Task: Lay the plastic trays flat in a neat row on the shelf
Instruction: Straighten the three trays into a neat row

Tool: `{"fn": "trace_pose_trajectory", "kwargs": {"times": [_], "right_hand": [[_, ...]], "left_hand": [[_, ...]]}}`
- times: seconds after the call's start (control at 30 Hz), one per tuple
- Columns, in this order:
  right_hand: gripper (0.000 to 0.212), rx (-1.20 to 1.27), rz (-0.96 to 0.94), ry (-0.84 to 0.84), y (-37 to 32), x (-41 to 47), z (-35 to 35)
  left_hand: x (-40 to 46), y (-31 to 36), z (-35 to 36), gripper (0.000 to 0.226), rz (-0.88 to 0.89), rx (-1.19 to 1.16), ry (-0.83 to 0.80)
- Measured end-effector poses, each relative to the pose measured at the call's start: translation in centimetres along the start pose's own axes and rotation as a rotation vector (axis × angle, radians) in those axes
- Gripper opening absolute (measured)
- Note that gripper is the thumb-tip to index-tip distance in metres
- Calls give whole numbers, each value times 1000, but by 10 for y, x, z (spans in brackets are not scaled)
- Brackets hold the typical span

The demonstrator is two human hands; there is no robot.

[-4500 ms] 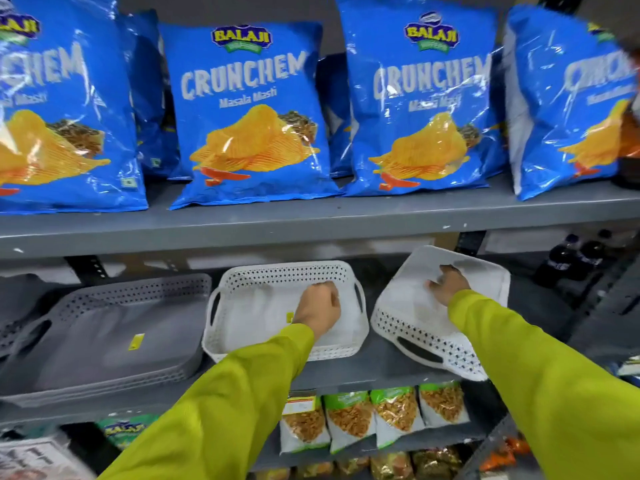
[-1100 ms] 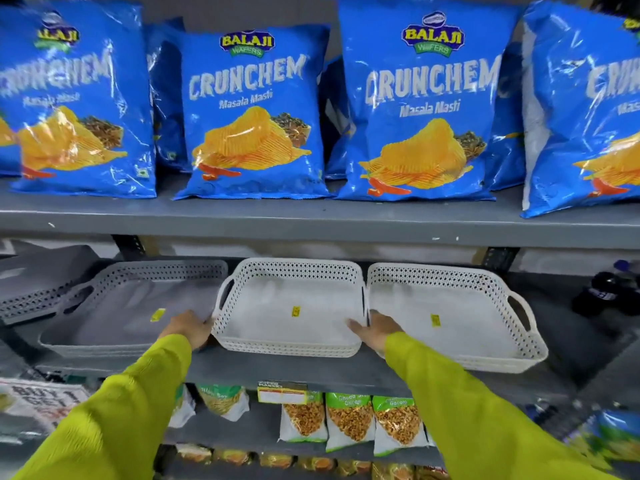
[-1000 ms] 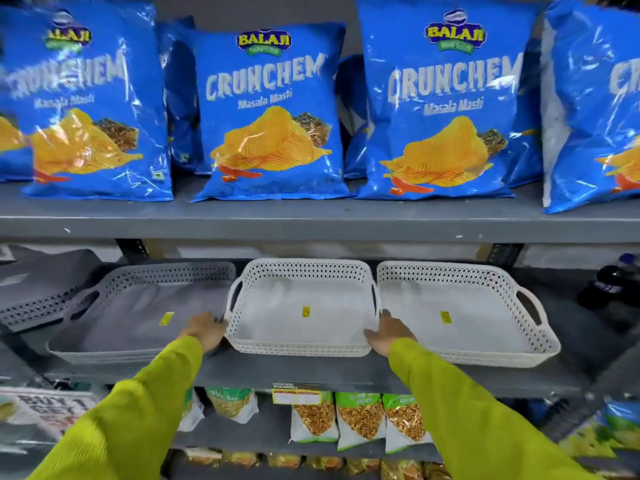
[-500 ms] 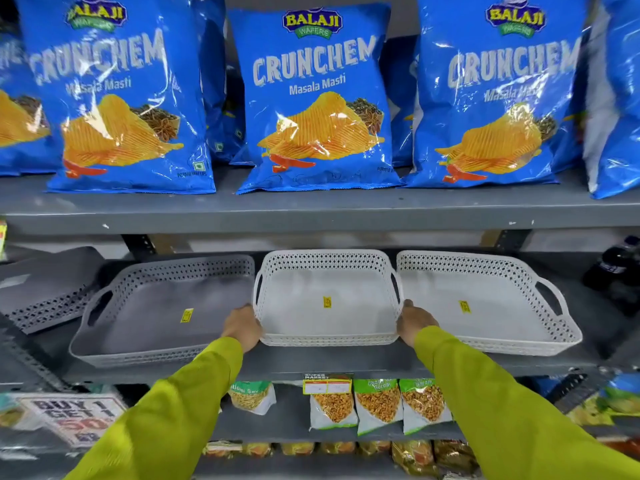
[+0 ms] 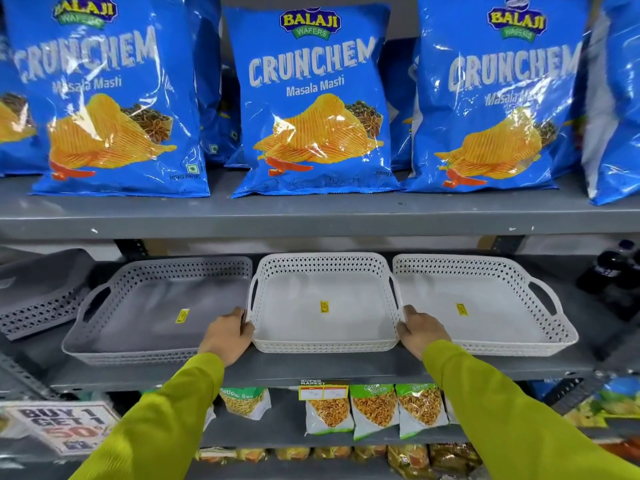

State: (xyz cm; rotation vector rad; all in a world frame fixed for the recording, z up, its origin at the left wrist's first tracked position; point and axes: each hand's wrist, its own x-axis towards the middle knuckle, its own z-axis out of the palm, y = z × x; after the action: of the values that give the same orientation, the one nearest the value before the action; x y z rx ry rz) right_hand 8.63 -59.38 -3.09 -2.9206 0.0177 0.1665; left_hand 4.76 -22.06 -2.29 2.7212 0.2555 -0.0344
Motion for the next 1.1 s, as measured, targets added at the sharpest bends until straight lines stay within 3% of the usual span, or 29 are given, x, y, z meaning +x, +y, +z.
{"fn": "trace_pose_trajectory", "kwargs": {"times": [0.2,0.37,0.57,0.83,1.1], "right_hand": [[49,0,-17,-25,6,-3,-3],[47,220,103,-89,1,2,-13],[58,282,102,-145,-6,4,-19],[56,293,39,-114,4,-8,-27],[58,152,13,-136,8,-7,-28]], "left_hand": [[-2,-4,-3,26,20,-12,1],[11,-1,-4,27,-67,-140,0],[23,1,-1,55,-98,-283,-70],[15,-4,-11,50,2,-261,-75],[19,-9,-15,56,28,-165,-82]]}}
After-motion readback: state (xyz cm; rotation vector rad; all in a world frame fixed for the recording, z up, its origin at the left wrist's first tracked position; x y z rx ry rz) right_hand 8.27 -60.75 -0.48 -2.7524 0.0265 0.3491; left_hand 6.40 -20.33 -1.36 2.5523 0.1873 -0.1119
